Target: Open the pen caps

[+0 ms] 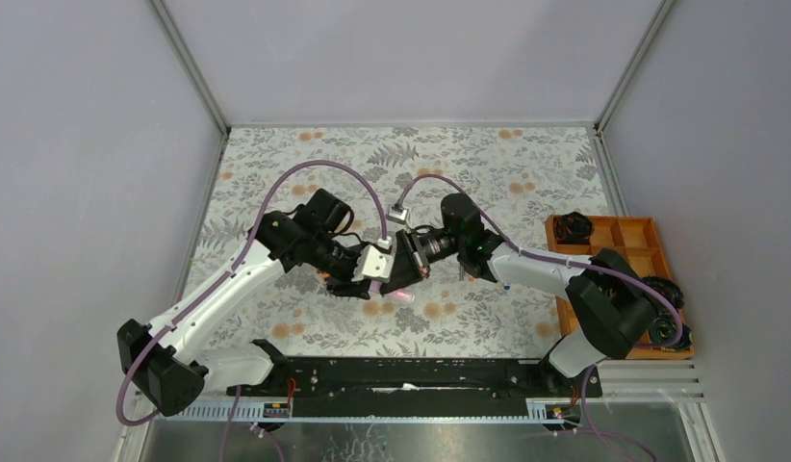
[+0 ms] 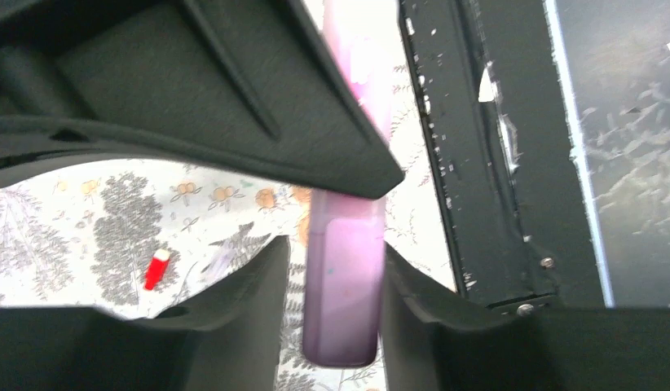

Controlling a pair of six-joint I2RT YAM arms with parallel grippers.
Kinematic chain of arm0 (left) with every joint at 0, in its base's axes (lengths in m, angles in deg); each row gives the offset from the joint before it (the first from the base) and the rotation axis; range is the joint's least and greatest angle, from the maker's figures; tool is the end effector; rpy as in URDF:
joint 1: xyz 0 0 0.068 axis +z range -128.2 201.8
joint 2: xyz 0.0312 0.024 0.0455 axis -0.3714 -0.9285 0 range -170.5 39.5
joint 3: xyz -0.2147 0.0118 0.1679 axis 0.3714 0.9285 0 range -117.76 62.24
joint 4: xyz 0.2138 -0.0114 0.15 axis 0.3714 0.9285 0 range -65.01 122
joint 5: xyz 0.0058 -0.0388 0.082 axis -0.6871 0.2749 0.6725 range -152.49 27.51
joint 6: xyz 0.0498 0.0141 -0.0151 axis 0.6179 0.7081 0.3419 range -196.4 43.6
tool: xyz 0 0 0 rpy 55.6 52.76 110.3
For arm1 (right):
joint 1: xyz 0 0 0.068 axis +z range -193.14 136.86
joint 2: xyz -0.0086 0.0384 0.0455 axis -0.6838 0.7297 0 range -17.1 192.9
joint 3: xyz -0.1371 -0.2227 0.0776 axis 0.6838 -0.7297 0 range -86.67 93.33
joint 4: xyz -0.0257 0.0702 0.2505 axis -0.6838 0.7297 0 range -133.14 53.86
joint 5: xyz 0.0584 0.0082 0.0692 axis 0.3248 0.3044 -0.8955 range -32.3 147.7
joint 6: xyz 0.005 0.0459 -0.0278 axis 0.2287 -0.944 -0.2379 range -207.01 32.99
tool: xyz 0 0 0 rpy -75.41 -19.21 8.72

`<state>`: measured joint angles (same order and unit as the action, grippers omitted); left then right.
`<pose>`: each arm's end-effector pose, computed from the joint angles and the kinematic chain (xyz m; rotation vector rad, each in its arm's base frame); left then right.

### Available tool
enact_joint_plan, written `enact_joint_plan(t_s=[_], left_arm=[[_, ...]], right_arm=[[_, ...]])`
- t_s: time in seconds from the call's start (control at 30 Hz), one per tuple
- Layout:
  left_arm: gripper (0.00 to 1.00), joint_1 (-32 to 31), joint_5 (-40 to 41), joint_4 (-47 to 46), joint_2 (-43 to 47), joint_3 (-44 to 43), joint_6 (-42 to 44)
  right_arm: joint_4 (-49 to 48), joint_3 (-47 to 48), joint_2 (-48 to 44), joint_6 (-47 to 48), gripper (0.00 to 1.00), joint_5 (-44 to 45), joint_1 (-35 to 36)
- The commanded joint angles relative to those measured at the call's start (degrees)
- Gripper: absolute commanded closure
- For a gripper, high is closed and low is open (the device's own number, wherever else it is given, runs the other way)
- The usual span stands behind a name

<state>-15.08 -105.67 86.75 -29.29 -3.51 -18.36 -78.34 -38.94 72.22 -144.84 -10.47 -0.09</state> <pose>0.1573 -0.1484 0.3160 1.9526 1.4974 -0.8529 0.2161 0.2470 0.2501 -0.8976 2.0361 2.1330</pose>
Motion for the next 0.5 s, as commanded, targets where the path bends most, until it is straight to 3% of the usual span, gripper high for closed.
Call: enact_joint_plan(t_s=[0.0,0.13,0.33,0.47], left_arm=[[0.44,0.48,3.39,-0.54,1.00,-1.84,-0.26],[0.33,-1.39,5.95,0.67,0.48,-3.76,0.18],[0.29,-5.27,11.76,-1.94,0.61,-2.98,-0.66],[0.33,-6.90,17.17,-4.57,1.37,-1.92,-1.11]], right_arm=[[2.97,2.71,-2.92,0.97,1.00,-2.19,0.06],[17.76,7.17,-2.88,10.40,1.00,-0.04,0.07],[14.77,7.65,-1.39,4.17,1.00,1.01,0.02],[13.10,7.97,-0.86,0.22,1.00,1.74,0.02]])
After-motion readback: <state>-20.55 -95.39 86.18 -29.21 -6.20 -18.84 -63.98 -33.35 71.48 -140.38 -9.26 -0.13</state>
